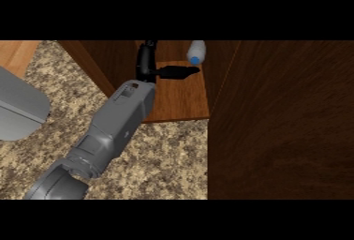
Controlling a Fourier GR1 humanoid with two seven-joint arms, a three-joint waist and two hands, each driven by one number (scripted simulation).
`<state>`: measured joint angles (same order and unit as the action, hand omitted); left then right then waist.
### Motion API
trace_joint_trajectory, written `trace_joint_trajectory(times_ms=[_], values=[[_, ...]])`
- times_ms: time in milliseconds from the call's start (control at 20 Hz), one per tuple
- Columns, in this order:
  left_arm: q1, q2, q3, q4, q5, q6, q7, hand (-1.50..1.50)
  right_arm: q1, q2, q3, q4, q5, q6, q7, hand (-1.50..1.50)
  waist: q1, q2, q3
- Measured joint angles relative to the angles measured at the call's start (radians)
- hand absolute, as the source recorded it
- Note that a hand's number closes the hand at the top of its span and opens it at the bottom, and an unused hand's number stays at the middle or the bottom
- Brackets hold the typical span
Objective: Pick up the bottled water, place it into the cabinet and close the cabinet
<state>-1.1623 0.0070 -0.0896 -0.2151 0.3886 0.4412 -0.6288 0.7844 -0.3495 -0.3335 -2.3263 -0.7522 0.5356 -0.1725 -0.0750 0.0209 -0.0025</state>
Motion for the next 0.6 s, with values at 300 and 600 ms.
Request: trace_joint_trajectory(times_ms=[300,600], values=[[0.023,-0.005,-0.031,-0.054,0.054,-0.025,-0.021,-1.5,-0.012,-0.013,-0.016,-0.004,-0.006,-0.014,0.022,-1.5,0.008,-0.01,0.001],[0.095,-0.007,-0.118,-0.178,0.144,-0.007,-0.016,-1.5,-0.012,-0.008,-0.025,-0.006,-0.011,-0.018,0.037,-1.5,0.019,-0.02,0.001]])
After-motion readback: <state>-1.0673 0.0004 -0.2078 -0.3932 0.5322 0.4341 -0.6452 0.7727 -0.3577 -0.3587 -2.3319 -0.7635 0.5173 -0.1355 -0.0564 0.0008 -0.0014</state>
